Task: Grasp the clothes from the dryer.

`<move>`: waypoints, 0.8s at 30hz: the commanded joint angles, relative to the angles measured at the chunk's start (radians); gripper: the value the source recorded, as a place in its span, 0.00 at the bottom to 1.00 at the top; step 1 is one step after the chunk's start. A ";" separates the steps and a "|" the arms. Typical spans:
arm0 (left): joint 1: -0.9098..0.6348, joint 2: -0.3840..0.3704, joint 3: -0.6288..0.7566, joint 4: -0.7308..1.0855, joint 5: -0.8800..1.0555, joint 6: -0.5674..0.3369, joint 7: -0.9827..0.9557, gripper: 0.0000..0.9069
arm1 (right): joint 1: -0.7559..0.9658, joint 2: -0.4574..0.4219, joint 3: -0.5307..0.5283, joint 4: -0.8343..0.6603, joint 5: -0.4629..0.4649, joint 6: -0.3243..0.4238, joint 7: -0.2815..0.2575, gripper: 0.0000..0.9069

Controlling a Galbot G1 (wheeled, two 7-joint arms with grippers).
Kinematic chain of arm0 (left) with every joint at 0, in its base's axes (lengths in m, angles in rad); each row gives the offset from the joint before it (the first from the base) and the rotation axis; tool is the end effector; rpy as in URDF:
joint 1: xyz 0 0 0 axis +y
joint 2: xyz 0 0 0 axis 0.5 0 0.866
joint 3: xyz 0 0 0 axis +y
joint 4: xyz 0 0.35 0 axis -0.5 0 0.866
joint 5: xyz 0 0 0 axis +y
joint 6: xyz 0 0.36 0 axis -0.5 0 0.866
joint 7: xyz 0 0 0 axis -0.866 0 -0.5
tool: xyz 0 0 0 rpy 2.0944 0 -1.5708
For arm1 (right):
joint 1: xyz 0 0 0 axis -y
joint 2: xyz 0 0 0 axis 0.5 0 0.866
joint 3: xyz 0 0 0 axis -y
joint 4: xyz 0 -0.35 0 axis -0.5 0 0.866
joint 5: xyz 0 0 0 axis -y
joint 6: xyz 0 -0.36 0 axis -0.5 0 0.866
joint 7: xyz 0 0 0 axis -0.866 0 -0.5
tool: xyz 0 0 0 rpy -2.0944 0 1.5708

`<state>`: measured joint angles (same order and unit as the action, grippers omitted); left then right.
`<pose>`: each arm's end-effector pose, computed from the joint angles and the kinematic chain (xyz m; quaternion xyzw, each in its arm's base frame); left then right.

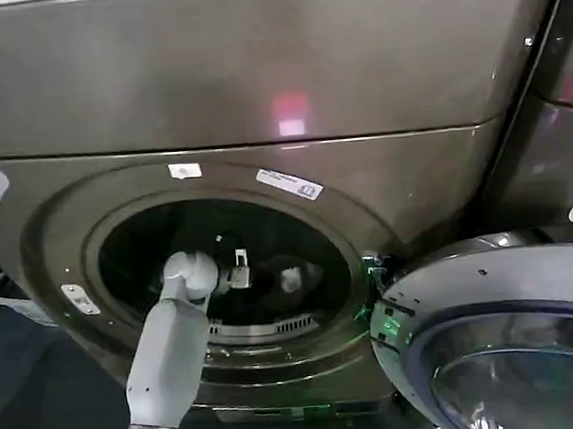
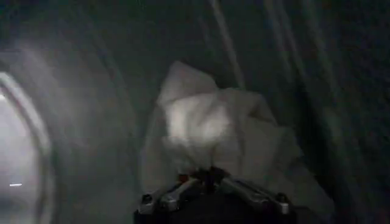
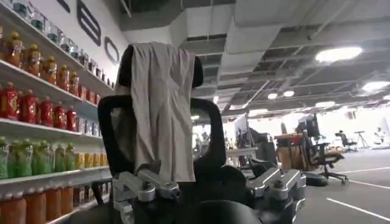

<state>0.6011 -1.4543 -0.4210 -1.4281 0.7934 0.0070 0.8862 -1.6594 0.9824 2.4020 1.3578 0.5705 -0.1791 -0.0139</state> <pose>0.4935 0.0104 -0.2104 -0.3522 -0.8099 -0.4652 0.0597 -0.1839 -0.5154 -0.0765 0.7019 0.6964 -0.0739 0.1300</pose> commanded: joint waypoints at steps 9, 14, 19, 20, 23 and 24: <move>0.075 -0.116 0.006 -0.163 -0.366 0.311 -0.848 0.00 | 0.007 0.005 -0.015 0.033 0.005 -0.005 -0.004 1.00; 0.086 -0.164 -0.004 -0.157 -0.379 0.302 -1.018 0.00 | 0.009 0.011 -0.009 0.055 0.007 -0.026 -0.011 1.00; 0.105 -0.184 -0.002 -0.183 -0.377 0.300 -1.057 0.00 | 0.000 0.012 -0.015 0.057 0.045 0.024 -0.011 1.00; 0.107 -0.185 -0.004 -0.190 -0.379 0.301 -1.065 0.00 | 0.001 0.013 -0.012 0.056 0.041 0.024 -0.011 1.00; 0.109 -0.180 -0.007 -0.200 -0.392 0.304 -1.069 0.00 | 0.000 0.013 -0.013 0.054 0.038 0.023 -0.015 1.00; 0.109 -0.177 -0.007 -0.201 -0.395 0.304 -1.071 0.00 | 0.000 0.014 -0.014 0.055 0.038 0.023 -0.016 1.00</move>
<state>0.7015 -1.6093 -0.4264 -1.6001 0.4387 0.2883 -0.0418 -1.6585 0.9942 2.3889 1.4069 0.5967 -0.1758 -0.0245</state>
